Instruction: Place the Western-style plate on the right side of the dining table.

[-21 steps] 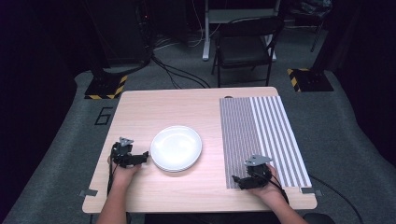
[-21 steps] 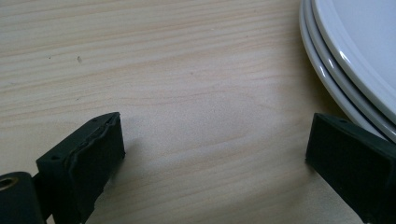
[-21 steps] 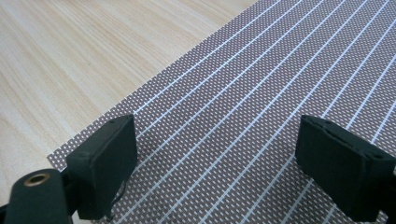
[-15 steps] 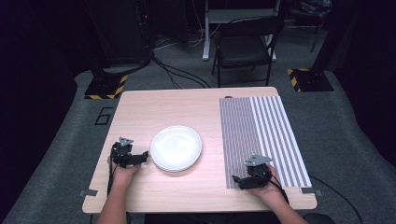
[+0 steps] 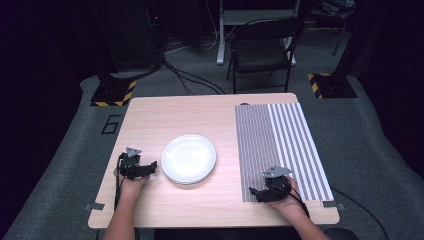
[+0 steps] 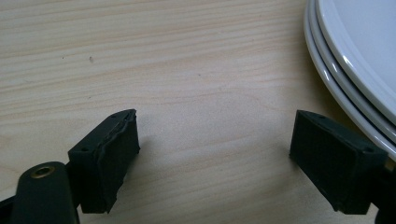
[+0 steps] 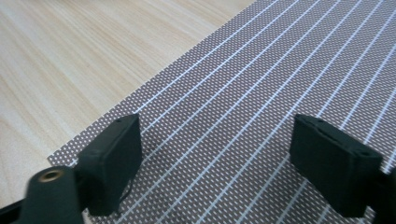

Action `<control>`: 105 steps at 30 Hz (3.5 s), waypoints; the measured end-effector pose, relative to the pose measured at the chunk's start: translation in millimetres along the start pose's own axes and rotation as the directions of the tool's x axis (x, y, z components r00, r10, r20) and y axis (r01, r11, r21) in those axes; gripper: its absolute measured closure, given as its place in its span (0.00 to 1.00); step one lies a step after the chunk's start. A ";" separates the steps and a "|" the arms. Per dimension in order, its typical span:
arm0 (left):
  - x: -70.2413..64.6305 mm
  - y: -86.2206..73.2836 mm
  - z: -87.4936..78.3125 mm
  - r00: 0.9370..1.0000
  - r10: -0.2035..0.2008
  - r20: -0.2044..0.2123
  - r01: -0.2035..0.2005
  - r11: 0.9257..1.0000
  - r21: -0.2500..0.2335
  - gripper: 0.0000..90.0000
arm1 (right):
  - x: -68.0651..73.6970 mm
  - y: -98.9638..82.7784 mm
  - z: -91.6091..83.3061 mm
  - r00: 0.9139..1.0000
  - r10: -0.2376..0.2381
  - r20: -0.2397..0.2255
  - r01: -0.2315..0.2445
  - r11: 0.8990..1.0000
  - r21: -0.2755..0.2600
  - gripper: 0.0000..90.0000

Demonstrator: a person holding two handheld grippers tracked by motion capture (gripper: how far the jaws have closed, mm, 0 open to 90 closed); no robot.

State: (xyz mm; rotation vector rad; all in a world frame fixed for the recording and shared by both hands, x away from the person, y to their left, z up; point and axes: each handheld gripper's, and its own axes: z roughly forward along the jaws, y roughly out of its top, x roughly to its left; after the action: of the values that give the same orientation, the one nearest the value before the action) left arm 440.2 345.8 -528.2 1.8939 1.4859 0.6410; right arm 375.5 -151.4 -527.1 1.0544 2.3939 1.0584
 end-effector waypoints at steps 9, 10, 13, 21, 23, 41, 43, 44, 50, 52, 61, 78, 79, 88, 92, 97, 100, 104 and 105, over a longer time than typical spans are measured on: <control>-1.1 0.8 -1.4 1.000 -0.005 0.005 0.005 1.000 0.002 0.23 | 0.5 0.3 -0.9 1.000 0.008 0.011 -0.008 1.000 0.001 0.23; -1.1 0.8 -1.4 1.000 -0.005 0.005 0.005 1.000 0.002 0.25 | 0.5 0.3 -0.9 1.000 0.008 0.011 -0.008 1.000 0.001 0.23; -0.8 2.3 -3.6 1.000 -0.003 0.002 0.003 1.000 0.015 0.31 | 1.2 0.7 -2.0 1.000 0.007 0.008 -0.007 1.000 0.003 0.28; -0.3 8.6 -9.6 1.000 -0.022 0.005 0.021 0.998 0.062 0.47 | 1.8 2.6 -5.3 0.998 0.057 -0.003 -0.057 0.998 0.002 0.35; 0.6 9.2 -11.0 0.999 -0.035 0.011 0.034 0.998 0.055 0.49 | 2.6 3.2 -6.2 0.999 0.053 -0.004 -0.053 0.999 -0.005 0.36; -0.2 18.2 -30.9 0.985 -0.145 0.097 0.150 0.988 -0.038 0.57 | 8.0 24.0 -12.5 0.994 0.102 -0.045 -0.103 0.994 -0.030 0.52; 0.4 19.0 -33.2 0.979 -0.162 0.122 0.169 0.984 -0.053 0.58 | 8.7 28.3 -12.3 0.991 0.120 -0.058 -0.122 0.991 -0.046 0.52; 0.3 19.1 -33.7 0.977 -0.169 0.127 0.177 0.982 -0.060 0.59 | 9.3 31.6 -11.3 0.988 0.136 -0.067 -0.140 0.988 -0.060 0.52; -1.3 20.1 -36.9 0.983 -0.137 0.123 0.147 0.986 -0.079 0.62 | 13.6 44.2 -1.1 0.982 0.169 -0.083 -0.174 0.983 -0.063 0.48; -2.8 20.5 -38.0 0.986 -0.110 0.124 0.122 0.988 -0.094 0.62 | 16.1 47.9 3.4 0.980 0.178 -0.092 -0.184 0.981 -0.060 0.50; -4.7 20.5 -39.8 0.978 -0.125 0.168 0.146 0.982 -0.118 0.68 | 20.4 62.1 17.5 0.953 0.270 -0.138 -0.278 0.960 -0.042 0.61; -1.2 20.9 -25.5 0.894 -0.300 0.332 0.332 0.942 -0.045 0.73 | 24.1 81.8 38.8 0.950 0.290 -0.112 -0.295 0.955 -0.028 0.64; -1.8 21.2 -24.9 0.895 -0.296 0.333 0.329 0.944 -0.043 0.73 | 23.3 82.3 39.6 0.948 0.298 -0.114 -0.304 0.952 -0.031 0.64; -10.5 23.4 -18.6 0.893 -0.295 0.339 0.321 0.947 -0.023 0.77 | 14.2 87.8 46.3 0.910 0.385 -0.151 -0.395 0.918 -0.039 0.63; -13.1 23.6 -16.1 0.887 -0.295 0.355 0.321 0.947 -0.015 0.76 | 13.0 89.3 49.1 0.905 0.395 -0.159 -0.405 0.914 -0.035 0.63; -17.9 24.3 -12.7 0.891 -0.301 0.340 0.324 0.946 -0.012 0.77 | 11.7 90.6 54.3 0.892 0.419 -0.167 -0.432 0.900 -0.051 0.66; -18.7 24.4 -11.2 0.891 -0.307 0.335 0.326 0.945 -0.002 0.79 | 11.6 91.1 56.8 0.892 0.418 -0.172 -0.432 0.901 -0.050 0.69; -18.8 24.5 -10.5 0.895 -0.297 0.333 0.315 0.949 0.001 0.80 | 12.4 93.5 59.0 0.899 0.406 -0.167 -0.419 0.907 -0.051 0.69; -18.9 24.5 -10.4 0.892 -0.302 0.337 0.319 0.948 0.004 0.80 | 13.2 95.7 59.8 0.901 0.400 -0.168 -0.413 0.909 -0.055 0.69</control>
State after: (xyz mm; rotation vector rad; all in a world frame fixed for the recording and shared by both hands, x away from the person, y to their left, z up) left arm 444.4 325.6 -503.0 1.5803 1.4849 0.1938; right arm 446.7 -68.2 -496.8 1.5370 2.2645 1.4172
